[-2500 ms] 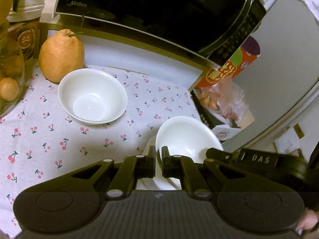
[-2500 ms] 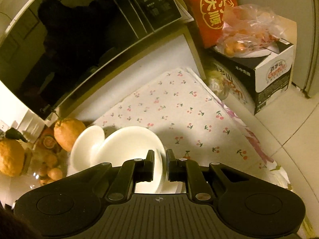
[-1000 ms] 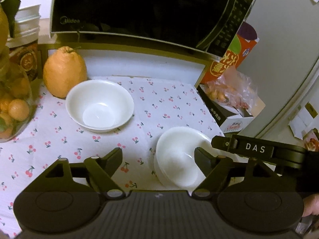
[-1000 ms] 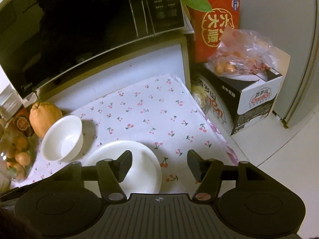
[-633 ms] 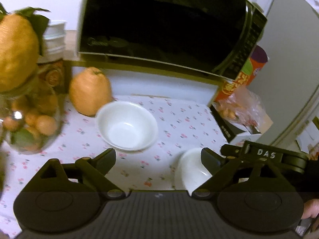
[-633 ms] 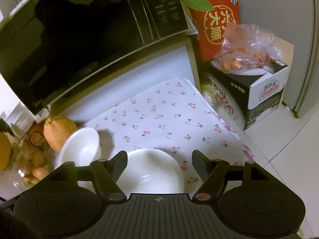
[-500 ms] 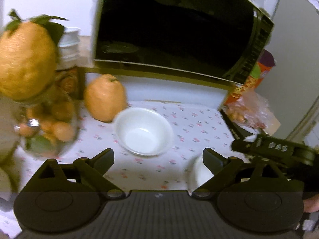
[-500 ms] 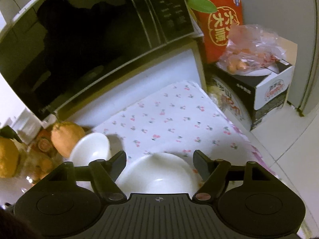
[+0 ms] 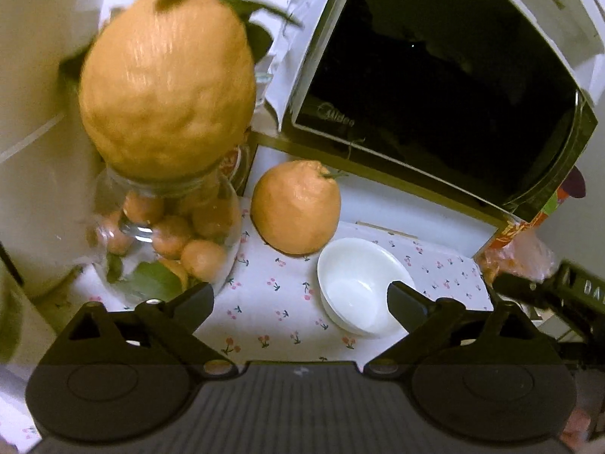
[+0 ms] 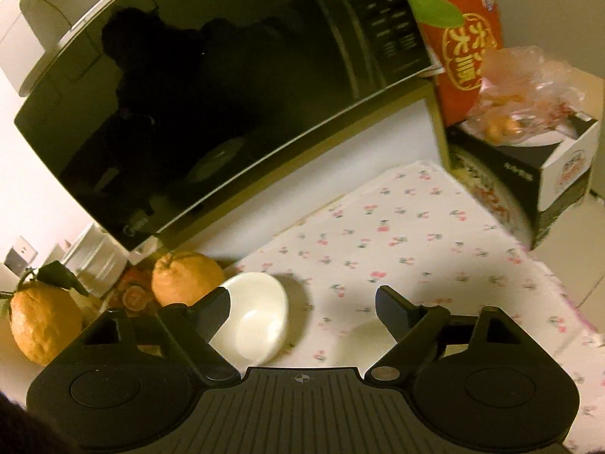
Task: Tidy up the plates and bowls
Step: 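Move the left tool to the white bowl beside the orange pomelo, then close the left tool on the rim of the white bowl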
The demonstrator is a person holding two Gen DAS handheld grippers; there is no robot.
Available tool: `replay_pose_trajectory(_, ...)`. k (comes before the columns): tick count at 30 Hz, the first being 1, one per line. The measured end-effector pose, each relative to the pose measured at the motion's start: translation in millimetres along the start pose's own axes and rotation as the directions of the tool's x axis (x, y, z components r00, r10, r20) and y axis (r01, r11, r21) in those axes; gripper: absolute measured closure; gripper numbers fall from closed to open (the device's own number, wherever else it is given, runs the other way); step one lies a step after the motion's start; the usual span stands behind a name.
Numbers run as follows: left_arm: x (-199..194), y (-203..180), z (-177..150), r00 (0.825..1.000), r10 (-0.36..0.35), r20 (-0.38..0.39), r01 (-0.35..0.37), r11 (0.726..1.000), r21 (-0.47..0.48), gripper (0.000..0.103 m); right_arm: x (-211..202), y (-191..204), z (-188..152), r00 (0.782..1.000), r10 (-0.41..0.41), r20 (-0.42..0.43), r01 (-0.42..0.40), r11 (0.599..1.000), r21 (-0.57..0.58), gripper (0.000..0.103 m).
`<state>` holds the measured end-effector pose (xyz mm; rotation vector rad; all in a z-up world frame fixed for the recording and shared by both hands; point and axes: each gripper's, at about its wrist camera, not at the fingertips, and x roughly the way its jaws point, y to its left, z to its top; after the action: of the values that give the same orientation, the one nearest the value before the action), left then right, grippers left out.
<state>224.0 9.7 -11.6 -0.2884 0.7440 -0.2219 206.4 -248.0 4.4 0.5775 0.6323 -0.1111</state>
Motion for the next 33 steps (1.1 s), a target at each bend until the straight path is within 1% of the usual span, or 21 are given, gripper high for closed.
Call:
replay_pose_trajectory(4,17.8,2.7,-5.1,0.999,-0.037,-0.010,0.037,0.999,-0.002,0.015,20.1,11.1,2.0,1.000,0.018,-0.002,-0.018,1.000,0.007,0.017)
replay_pose_trajectory(9,32.3,1.7,-6.7,0.994,-0.110,-0.017,0.110,0.994,-0.014,0.024,43.9,20.4,-3.8,0.999,0.037,-0.030,-0.037,0.999,-0.013,0.017)
replay_pose_trajectory(12,39.5,3.1,-6.9,0.990,-0.137,-0.027,0.136,0.990,-0.037,0.032,55.2,23.2,-7.7,0.998,0.031,-0.046,-0.033,0.999,-0.035,0.018)
replay_pose_trajectory(14,44.8,4.8,-7.9,0.988,-0.152,-0.038,0.150,0.987,-0.056,0.040,61.1,26.0,-10.5,0.999,0.022,-0.049,-0.025,0.998,-0.056,0.021)
replay_pose_trajectory(15,47.0,5.3,-8.5,0.987,-0.157,-0.044,0.154,0.986,-0.063,0.042,64.0,26.8,-11.4,0.998,0.018,-0.053,-0.022,0.998,-0.062,0.024)
replay_pose_trajectory(17,52.4,4.9,-9.8,0.984,-0.167,-0.055,0.163,0.984,-0.070,0.051,69.4,28.6,-13.5,0.998,0.010,-0.062,-0.014,0.998,-0.068,0.030)
replay_pose_trajectory(19,56.4,4.9,-11.5,0.982,-0.177,-0.069,0.172,0.983,-0.070,0.055,73.6,29.7,-15.2,0.998,0.000,-0.071,-0.004,0.998,-0.066,0.037)
replay_pose_trajectory(21,58.1,4.4,-13.1,0.979,-0.187,-0.079,0.182,0.981,-0.068,0.059,77.5,32.5,-17.2,0.997,-0.030,-0.072,0.024,0.996,-0.084,0.040)
replay_pose_trajectory(23,59.7,4.7,-14.4,0.977,-0.193,-0.086,0.187,0.980,-0.067,0.065,80.7,34.9,-20.0,0.996,-0.050,-0.073,0.042,0.993,-0.109,0.045)
replay_pose_trajectory(24,59.9,4.4,-15.0,0.976,-0.197,-0.089,0.192,0.979,-0.066,0.068,82.4,35.0,-21.0,0.995,-0.058,-0.080,0.048,0.992,-0.115,0.051)
replay_pose_trajectory(25,61.1,3.7,-15.0,0.975,-0.201,-0.092,0.196,0.979,-0.064,0.073,83.8,34.7,-21.5,0.994,-0.061,-0.088,0.050,0.992,-0.116,0.058)
replay_pose_trajectory(26,61.4,3.2,-15.4,0.974,-0.204,-0.095,0.199,0.978,-0.062,0.078,85.3,33.9,-22.3,0.993,-0.061,-0.098,0.050,0.992,-0.115,0.062)
replay_pose_trajectory(27,61.8,2.4,-15.8,0.974,-0.206,-0.098,0.201,0.978,-0.059,0.080,86.6,33.2,-23.1,0.992,-0.060,-0.108,0.047,0.992,-0.115,0.068)
replay_pose_trajectory(28,62.2,1.7,-16.1,0.973,-0.208,-0.099,0.204,0.977,-0.056,0.085,87.9,33.0,-24.1,0.992,-0.059,-0.114,0.046,0.992,-0.117,0.073)
replay_pose_trajectory(29,62.6,1.1,-16.6,0.973,-0.209,-0.100,0.205,0.977,-0.052,0.087,88.4,32.9,-24.9,0.991,-0.059,-0.119,0.044,0.992,-0.121,0.076)
replay_pose_trajectory(33,63.9,2.3,-17.8,0.974,-0.202,-0.099,0.199,0.979,-0.042,0.089,89.0,33.4,-25.8,0.990,-0.066,-0.123,0.049,0.989,-0.141,0.081)
